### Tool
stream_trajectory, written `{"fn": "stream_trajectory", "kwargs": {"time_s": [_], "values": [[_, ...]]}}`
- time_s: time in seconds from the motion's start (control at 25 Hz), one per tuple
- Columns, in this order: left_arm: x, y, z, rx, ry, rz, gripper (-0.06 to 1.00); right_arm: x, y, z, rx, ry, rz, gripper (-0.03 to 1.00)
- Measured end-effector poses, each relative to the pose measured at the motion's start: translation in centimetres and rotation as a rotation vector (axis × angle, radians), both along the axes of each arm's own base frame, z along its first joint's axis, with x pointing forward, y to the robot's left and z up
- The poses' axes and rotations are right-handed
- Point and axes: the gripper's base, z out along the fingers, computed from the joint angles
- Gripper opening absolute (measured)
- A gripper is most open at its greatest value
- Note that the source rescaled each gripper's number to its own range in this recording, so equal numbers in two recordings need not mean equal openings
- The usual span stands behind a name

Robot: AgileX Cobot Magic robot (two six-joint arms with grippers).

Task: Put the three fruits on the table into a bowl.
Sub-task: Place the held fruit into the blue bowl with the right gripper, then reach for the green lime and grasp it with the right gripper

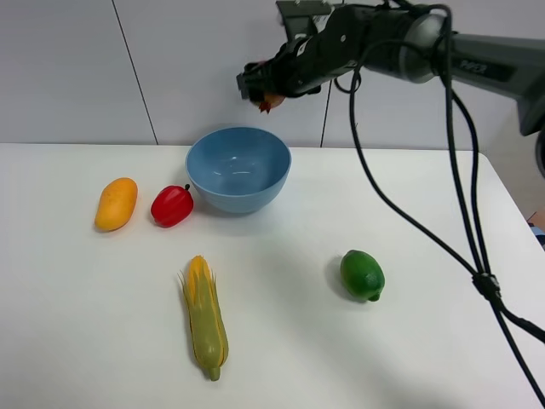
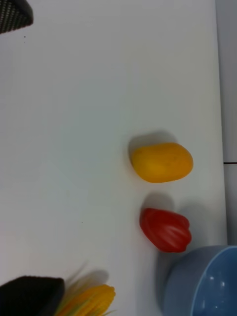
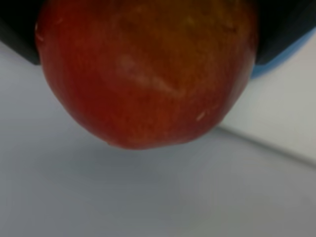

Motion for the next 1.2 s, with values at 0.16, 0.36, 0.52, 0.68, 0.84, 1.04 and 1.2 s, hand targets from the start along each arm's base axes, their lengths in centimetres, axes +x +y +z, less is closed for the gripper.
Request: {"fn": "stream_trajectory", "kwargs": {"time_s": [0.16,0.36,0.52,0.68,0.84,1.04,1.2], "values": [[0.0,0.0,0.0,0.000,0.000,0.000,1.00,-0.6,2.6,-4.8,-0.096,0.090,0.103,0.34],[0.0,0.0,0.0,0.000,0.000,0.000,1.00,-1.0,3.7,-8.5,-0.189,0.142,0.193,0.35],[0.0,0.0,0.0,0.000,0.000,0.000,1.00,-1.2,4.2,-8.3,-0.096,0.201,0.128,0.87],[0.0,0.0,0.0,0.000,0.000,0.000,1.00,-1.9,3.9,-5.8,-0.040,0.226,0.093,0.98],[0.0,0.0,0.0,0.000,0.000,0.000,1.00,-3.9,2.9,0.4,-0.016,0.200,0.123,0.99],[0.0,0.0,0.0,0.000,0.000,0.000,1.00,-9.3,-0.3,11.3,0.023,0.061,0.135,0.99],[0.0,0.0,0.0,0.000,0.000,0.000,1.00,-14.4,-4.1,15.4,0.046,-0.004,0.100,0.99]]}}
